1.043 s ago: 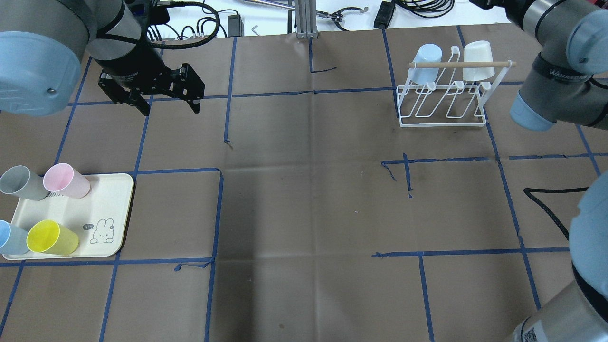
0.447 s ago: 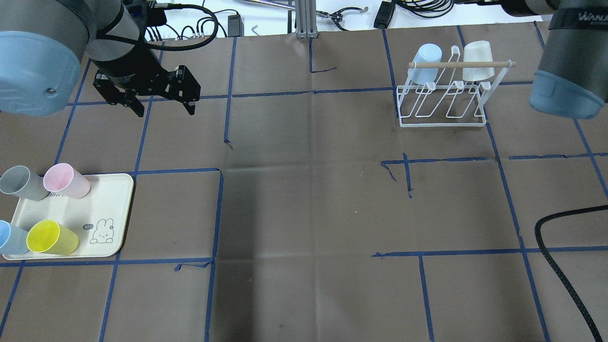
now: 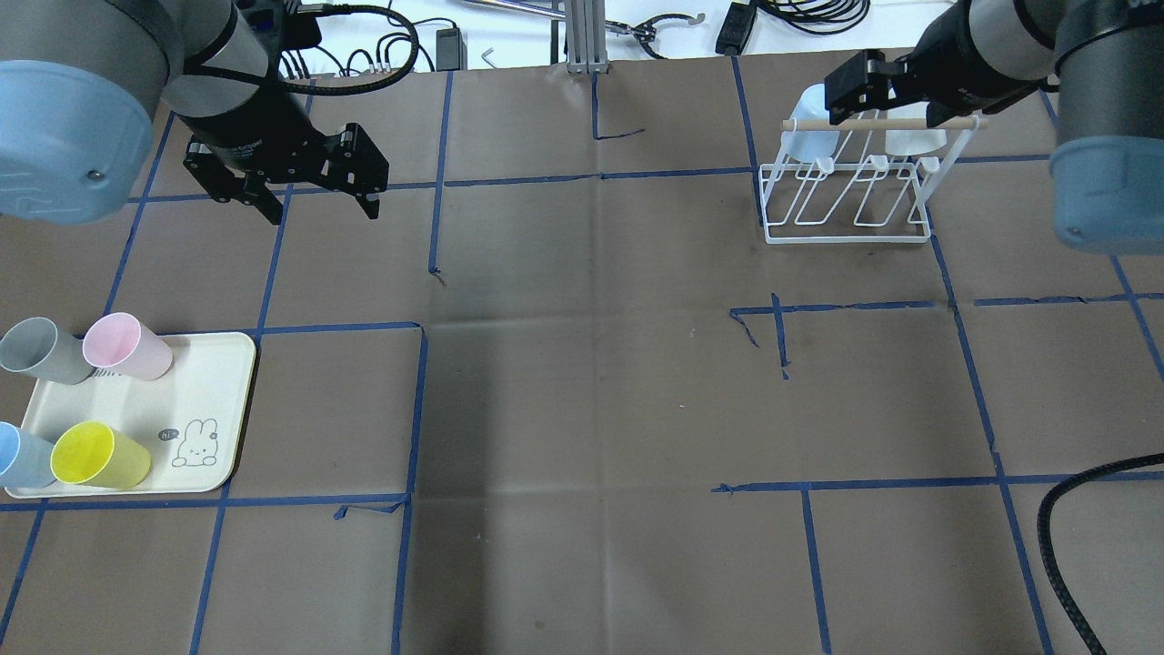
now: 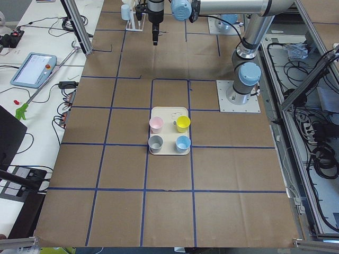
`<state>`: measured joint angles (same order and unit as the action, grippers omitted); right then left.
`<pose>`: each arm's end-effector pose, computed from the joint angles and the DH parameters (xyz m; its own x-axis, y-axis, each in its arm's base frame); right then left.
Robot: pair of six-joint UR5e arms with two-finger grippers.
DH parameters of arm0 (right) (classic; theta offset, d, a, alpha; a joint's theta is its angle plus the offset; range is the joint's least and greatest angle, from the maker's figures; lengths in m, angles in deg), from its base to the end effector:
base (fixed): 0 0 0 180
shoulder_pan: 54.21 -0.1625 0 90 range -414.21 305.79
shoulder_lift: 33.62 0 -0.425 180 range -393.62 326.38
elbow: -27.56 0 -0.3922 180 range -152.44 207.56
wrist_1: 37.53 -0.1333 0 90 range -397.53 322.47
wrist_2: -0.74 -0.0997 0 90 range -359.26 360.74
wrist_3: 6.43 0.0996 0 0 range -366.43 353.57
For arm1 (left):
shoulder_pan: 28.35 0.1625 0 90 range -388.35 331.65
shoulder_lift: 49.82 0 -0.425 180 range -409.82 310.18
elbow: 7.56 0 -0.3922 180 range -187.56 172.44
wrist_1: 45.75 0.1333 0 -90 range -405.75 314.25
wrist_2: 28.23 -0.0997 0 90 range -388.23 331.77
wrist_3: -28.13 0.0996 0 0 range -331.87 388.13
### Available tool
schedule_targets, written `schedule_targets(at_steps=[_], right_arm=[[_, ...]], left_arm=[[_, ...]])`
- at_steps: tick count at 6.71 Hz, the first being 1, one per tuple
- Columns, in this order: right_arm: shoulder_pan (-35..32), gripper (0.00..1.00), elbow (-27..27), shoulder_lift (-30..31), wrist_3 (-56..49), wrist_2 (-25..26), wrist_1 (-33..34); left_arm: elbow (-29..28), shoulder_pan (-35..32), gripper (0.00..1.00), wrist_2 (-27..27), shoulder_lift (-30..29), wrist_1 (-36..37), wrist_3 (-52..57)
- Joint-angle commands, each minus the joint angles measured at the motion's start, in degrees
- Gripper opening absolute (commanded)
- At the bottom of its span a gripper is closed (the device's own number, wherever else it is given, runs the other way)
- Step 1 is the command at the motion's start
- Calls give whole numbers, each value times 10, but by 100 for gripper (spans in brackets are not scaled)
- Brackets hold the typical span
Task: Transfer IKEA cup to right arm and place on rack
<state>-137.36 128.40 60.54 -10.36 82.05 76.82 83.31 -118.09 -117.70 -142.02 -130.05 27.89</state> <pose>0.0896 -0.4978 0.4772 -0.9924 0.0074 -0.1228 0.0457 0.9488 -0.3127 -0.1319 -0.5127 0.4713 -0.9999 -0.0083 0.0094 -0.0087 0.9989 -0.0458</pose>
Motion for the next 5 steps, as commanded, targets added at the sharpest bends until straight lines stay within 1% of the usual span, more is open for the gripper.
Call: schedule_targets(at_steps=[1, 2, 3, 4, 5], right_arm=[[-3, 100, 0, 17, -5, 7, -208], [-11, 100, -3, 21, -2, 10, -235], [-36, 100, -15, 29, 3, 14, -230], [-68, 100, -24, 22, 22, 45, -219], [-88, 100, -24, 21, 37, 100, -220]], left_arm=[[2, 0, 100, -2, 0, -4, 1], [1, 0, 100, -2, 0, -12, 1], [1, 0, 100, -2, 0, -12, 1], [1, 0, 100, -2, 0, -12, 1], [1, 0, 100, 0, 0, -11, 1]])
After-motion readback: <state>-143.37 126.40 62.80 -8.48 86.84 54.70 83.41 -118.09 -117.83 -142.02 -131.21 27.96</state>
